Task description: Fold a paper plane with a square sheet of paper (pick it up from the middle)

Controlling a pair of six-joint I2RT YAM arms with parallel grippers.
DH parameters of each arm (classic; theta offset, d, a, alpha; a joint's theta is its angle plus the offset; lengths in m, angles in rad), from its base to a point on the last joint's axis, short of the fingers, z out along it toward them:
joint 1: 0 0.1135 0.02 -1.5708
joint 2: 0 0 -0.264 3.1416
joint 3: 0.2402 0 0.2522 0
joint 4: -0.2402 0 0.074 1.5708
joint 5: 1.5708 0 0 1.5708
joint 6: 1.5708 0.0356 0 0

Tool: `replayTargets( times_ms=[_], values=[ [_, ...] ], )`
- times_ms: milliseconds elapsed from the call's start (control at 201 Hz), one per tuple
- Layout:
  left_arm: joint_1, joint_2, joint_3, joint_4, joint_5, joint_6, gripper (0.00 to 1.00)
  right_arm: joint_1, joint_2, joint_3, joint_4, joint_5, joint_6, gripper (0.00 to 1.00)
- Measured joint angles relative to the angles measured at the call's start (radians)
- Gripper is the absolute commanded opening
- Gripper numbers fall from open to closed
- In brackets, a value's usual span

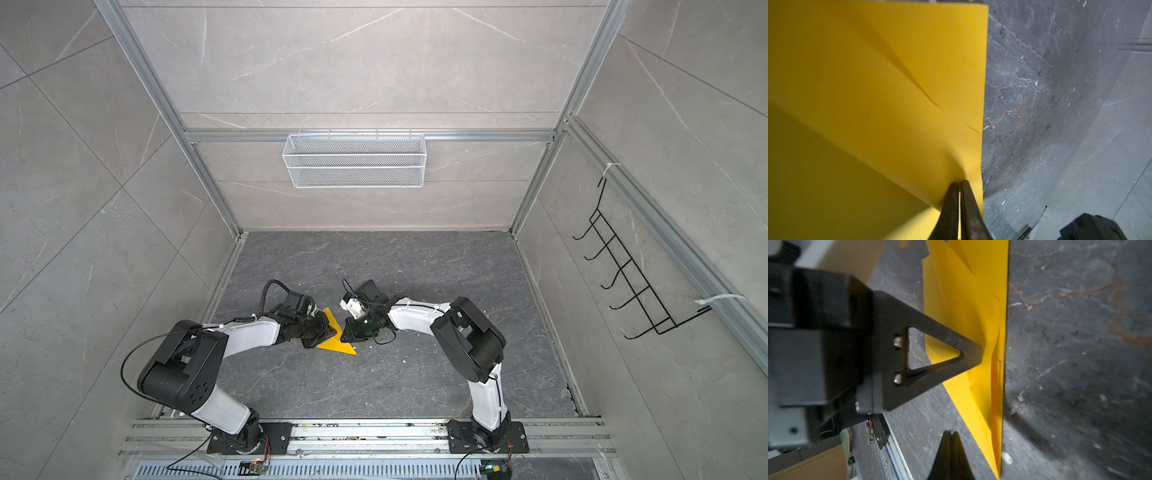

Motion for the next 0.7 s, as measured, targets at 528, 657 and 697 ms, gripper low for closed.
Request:
replayTargets(
  times_ms=[528,657,697],
  values=[
    [0.0,0.0,0.01,-0.019,0.0,0.012,0.12,-0.004,0.039,-0.032,0.005,0.044,0.0,0.04],
    [0.0,-0.003,0.023,-0.042,0.002,0.035,0.14,-0.004,0.039,-0.032,0.005,0.044,0.0,0.04],
    [0.0,-0.011,0.024,-0.05,0.002,0.041,0.15,-0.004,0.039,-0.032,0.005,0.044,0.0,0.04]
  ],
)
